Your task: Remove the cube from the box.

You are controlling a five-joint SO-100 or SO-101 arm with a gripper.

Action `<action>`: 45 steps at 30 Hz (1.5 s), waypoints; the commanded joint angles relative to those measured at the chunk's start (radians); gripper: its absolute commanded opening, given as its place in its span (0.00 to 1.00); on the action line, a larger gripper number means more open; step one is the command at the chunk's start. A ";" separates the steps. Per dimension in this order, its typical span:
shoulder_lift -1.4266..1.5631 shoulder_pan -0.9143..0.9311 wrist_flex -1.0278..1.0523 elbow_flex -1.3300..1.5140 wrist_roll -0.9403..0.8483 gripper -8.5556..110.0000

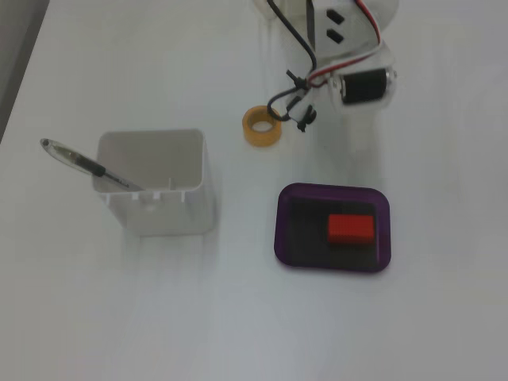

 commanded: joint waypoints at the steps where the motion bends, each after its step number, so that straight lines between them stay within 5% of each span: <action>1: -0.140 0.011 0.051 -0.252 0.026 0.18; 17: -0.683 0.046 0.219 -0.900 0.021 0.19; 34: -0.785 0.064 0.252 -0.977 0.020 0.07; 45: -0.787 0.063 0.629 -1.508 0.021 0.07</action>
